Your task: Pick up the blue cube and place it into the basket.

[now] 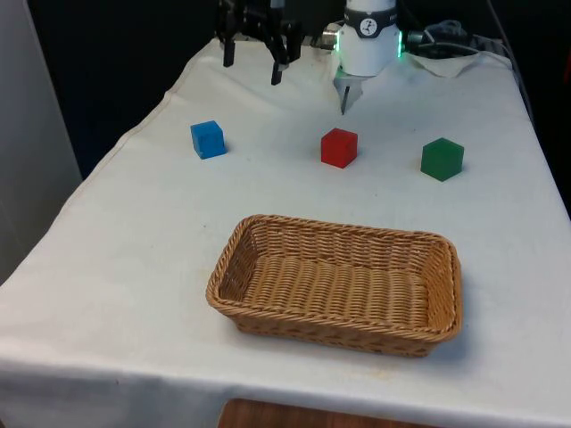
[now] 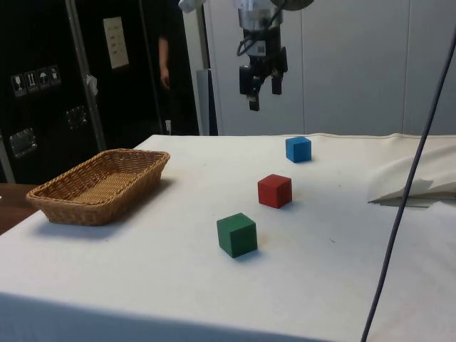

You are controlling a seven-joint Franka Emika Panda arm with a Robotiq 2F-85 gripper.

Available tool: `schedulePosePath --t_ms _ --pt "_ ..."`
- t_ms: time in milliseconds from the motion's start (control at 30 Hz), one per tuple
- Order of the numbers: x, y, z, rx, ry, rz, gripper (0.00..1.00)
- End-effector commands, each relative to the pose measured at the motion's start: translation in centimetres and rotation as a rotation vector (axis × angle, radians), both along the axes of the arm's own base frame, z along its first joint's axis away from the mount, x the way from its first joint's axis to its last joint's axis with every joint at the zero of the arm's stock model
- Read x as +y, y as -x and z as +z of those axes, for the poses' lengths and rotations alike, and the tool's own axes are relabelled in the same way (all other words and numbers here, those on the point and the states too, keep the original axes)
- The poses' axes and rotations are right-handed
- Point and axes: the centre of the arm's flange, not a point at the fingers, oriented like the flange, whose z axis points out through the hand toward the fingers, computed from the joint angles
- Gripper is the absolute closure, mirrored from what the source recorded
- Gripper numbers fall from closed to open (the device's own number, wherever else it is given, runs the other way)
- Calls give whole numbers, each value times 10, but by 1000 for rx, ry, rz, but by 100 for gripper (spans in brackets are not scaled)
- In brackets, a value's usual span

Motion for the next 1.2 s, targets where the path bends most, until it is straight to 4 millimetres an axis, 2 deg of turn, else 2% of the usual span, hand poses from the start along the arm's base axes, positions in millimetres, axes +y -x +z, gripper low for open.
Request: schedulePosePath --t_ms 0,267,1000,1167 --pt "-2 0 -2 -12 8 -14 0" --pt "-3 1 -9 4 -3 -58 0" --pt "-44 34 -28 -17 -6 -100 0" --pt "-45 38 -32 -10 -17 -110 0"
